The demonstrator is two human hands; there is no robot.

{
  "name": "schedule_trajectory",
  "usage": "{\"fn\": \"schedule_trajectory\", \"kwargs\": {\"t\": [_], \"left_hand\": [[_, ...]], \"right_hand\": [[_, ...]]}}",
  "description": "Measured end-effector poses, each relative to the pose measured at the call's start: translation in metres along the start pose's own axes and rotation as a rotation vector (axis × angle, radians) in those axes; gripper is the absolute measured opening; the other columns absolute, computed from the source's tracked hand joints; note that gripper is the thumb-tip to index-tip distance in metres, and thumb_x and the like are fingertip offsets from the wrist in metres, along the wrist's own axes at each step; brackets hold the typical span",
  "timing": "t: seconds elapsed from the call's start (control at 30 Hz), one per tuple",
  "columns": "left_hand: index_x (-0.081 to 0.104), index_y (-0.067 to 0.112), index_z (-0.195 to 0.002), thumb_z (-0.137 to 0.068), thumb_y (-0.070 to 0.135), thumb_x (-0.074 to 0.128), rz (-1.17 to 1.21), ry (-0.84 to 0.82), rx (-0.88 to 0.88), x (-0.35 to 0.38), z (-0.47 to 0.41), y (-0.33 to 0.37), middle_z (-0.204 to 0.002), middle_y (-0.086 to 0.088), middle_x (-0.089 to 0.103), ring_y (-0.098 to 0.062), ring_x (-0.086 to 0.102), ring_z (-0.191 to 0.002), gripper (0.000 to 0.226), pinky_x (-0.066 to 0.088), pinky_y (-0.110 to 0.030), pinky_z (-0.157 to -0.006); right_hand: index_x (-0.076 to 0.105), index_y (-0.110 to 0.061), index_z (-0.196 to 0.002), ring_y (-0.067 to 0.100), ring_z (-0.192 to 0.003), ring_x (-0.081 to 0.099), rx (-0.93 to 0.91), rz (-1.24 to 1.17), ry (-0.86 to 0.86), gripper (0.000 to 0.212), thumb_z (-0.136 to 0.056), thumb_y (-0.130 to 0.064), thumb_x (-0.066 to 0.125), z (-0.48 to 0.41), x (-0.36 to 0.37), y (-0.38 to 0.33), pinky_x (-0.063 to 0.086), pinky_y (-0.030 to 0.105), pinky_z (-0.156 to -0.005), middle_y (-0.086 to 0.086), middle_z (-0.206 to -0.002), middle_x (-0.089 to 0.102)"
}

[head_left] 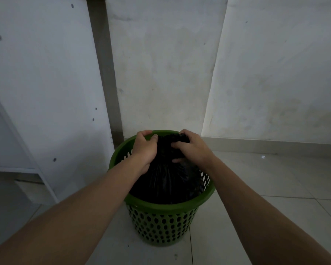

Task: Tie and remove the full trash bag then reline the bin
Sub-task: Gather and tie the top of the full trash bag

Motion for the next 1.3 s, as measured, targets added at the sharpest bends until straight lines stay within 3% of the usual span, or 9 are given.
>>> {"fn": "schedule_trajectory", "kwargs": {"t": [0.13, 0.3, 0.5, 0.67, 0.77, 0.87, 1.07, 1.2, 1.3], "left_hand": [[0.057, 0.03, -0.112, -0.094, 0.032, 0.062, -0.01, -0.028, 0.016, 0.0, 0.002, 0.004, -0.101, 0.003, 0.063, -0.013, 0.064, -0.088, 0.019, 0.051, -0.025, -0.064], [0.068, 0.033, -0.098, -0.082, 0.037, 0.074, -0.054, -0.134, 0.084, -0.002, 0.003, 0.013, -0.096, 0.003, 0.073, -0.013, 0.071, -0.086, 0.017, 0.057, -0.025, -0.065], [0.067, 0.032, -0.105, -0.096, 0.029, 0.057, -0.132, -0.123, 0.127, -0.002, 0.006, 0.013, -0.102, 0.001, 0.07, -0.018, 0.068, -0.093, 0.014, 0.059, -0.038, -0.083], [0.059, 0.032, -0.114, -0.101, 0.026, 0.04, -0.378, -0.172, 0.272, 0.003, 0.014, 0.019, -0.103, -0.003, 0.065, -0.016, 0.062, -0.084, 0.023, 0.05, -0.029, -0.07], [0.057, 0.028, -0.122, -0.1, 0.014, 0.04, -0.343, -0.245, 0.301, 0.002, 0.013, 0.021, -0.122, -0.003, 0.053, -0.015, 0.057, -0.106, 0.032, 0.047, -0.024, -0.088], [0.065, 0.028, -0.115, -0.1, 0.011, 0.037, -0.223, -0.374, 0.235, 0.001, 0.016, 0.018, -0.113, 0.002, 0.066, -0.012, 0.062, -0.103, 0.036, 0.048, -0.021, -0.081], [0.052, 0.03, -0.122, -0.099, 0.041, 0.051, -0.246, -0.399, 0.153, 0.001, 0.019, 0.003, -0.108, 0.008, 0.066, -0.003, 0.064, -0.093, 0.026, 0.044, -0.013, -0.065], [0.037, 0.028, -0.126, -0.082, 0.042, 0.076, -0.404, -0.43, 0.28, 0.004, 0.022, 0.001, -0.112, 0.006, 0.064, -0.003, 0.063, -0.097, 0.061, 0.051, -0.02, -0.079], [0.04, 0.027, -0.121, -0.083, 0.035, 0.076, -0.386, -0.408, 0.285, 0.001, 0.021, -0.002, -0.11, 0.002, 0.067, -0.008, 0.065, -0.097, 0.053, 0.054, -0.028, -0.085]], "right_hand": [[0.061, -0.016, -0.098, 0.017, -0.07, 0.068, -0.004, 0.119, -0.029, 0.013, -0.086, -0.011, 0.061, -0.002, 0.003, -0.001, 0.058, 0.032, -0.05, 0.008, -0.09, 0.065], [0.066, -0.02, -0.094, 0.006, -0.07, 0.071, -0.141, 0.209, -0.102, 0.024, -0.079, -0.03, 0.082, -0.003, 0.005, -0.006, 0.057, 0.028, -0.05, -0.007, -0.083, 0.072], [0.059, -0.012, -0.071, 0.021, -0.068, 0.067, -0.061, -0.04, -0.032, 0.023, -0.087, -0.015, 0.076, -0.009, 0.0, -0.002, 0.061, 0.038, -0.061, 0.009, -0.073, 0.063], [0.058, -0.008, -0.077, 0.026, -0.058, 0.068, 0.082, -0.254, 0.006, 0.018, -0.092, -0.009, 0.068, -0.008, 0.005, 0.001, 0.058, 0.033, -0.053, 0.013, -0.069, 0.068], [0.057, -0.006, -0.083, 0.029, -0.055, 0.068, 0.126, -0.297, -0.007, 0.014, -0.094, -0.009, 0.066, -0.009, 0.005, 0.0, 0.06, 0.036, -0.051, 0.017, -0.067, 0.068], [0.056, -0.007, -0.084, 0.03, -0.052, 0.067, 0.158, -0.288, 0.012, 0.015, -0.094, -0.01, 0.066, -0.012, 0.005, 0.0, 0.059, 0.035, -0.046, 0.017, -0.063, 0.068], [0.058, -0.011, -0.083, 0.021, -0.057, 0.061, 0.103, -0.136, 0.249, 0.015, -0.091, -0.014, 0.07, -0.028, 0.0, 0.01, 0.049, 0.026, -0.047, 0.009, -0.073, 0.063], [0.06, -0.016, -0.078, 0.018, -0.07, 0.063, 0.045, -0.043, 0.354, 0.016, -0.088, -0.017, 0.072, -0.038, 0.0, 0.015, 0.051, 0.023, -0.053, 0.001, -0.076, 0.065], [0.061, -0.02, -0.077, 0.021, -0.074, 0.067, 0.029, -0.008, 0.386, 0.017, -0.086, -0.022, 0.074, -0.043, -0.005, 0.017, 0.056, 0.028, -0.057, -0.001, -0.077, 0.067]]}}
Point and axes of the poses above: each hand's wrist, its own z-axis away from the middle knuckle, its own x-axis out of the palm, y = z × x, the point moved 4 cm from there along -z, towards the middle knuckle
